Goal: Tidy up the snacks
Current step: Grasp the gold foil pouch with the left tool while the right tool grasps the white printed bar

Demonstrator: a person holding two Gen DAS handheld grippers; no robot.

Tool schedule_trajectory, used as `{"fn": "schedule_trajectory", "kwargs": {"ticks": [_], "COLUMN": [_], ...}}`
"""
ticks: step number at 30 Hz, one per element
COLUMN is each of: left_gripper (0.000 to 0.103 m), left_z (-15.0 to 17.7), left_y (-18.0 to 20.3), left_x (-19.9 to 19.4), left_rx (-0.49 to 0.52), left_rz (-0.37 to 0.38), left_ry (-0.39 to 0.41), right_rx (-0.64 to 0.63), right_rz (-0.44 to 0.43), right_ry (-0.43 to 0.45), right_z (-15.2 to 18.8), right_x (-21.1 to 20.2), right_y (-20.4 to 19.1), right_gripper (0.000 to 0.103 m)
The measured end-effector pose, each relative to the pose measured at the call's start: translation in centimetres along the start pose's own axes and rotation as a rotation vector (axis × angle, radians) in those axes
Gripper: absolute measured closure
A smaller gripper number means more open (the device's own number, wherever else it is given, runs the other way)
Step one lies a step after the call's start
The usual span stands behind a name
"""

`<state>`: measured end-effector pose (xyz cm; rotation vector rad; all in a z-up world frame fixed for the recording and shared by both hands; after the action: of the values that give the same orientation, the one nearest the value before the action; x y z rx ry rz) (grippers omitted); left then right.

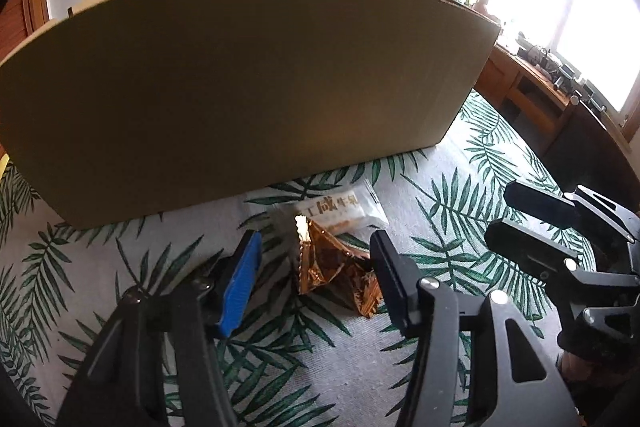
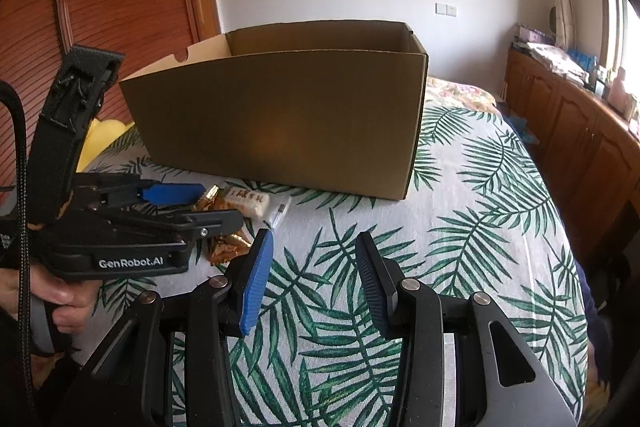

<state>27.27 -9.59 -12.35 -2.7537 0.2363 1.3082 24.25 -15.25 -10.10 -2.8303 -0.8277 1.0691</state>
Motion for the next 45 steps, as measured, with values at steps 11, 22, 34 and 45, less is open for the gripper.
{"fn": "schedule_trajectory", "kwargs": {"ticks": [11,22,34,45], "left_gripper": [0.052,0.076,0.076,0.076], "left_z": [0.8,1.8,1.2,0.6], "left_y": [-0.2,-1.2,-5.2,-10.1], "left_x": [-0.3,-1.8,-3.7,-3.7], "left_rx": [0.006,-0.025,-0.063,-0.117], "left_rz": [0.01,0.053,0.014,-0.023], "left_ry": [0.005,0.007,0.049,0.064], "right_rx": [-0.003,-0.023,-0.092,-0.125], "right_rz": [-0.014,-0.036,-0.105,-0.166], "right_ry": [-0.011,-0.031,-0.101,-0.188], "right_z": [-0.1,-0.8,-2.6,-3.4], "right_x": [0.6,1.6,5.3,8.6], "right_y": [-0.4,-1.1,-2.9,-4.1], "right_gripper": [0.06,0.059,0.059,0.059]}}
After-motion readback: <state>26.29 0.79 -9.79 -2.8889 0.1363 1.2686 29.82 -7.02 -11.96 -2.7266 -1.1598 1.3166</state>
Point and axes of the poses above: each gripper's, at about its wrist camera, not at the fingertips, and x roughly the way its jaws point, y to its right, z to its underside, the point moved 9 cm from there along x, roughly the way its jaws point, and after that the axes turned 12 degrees about -z, right-handed, at the moved point
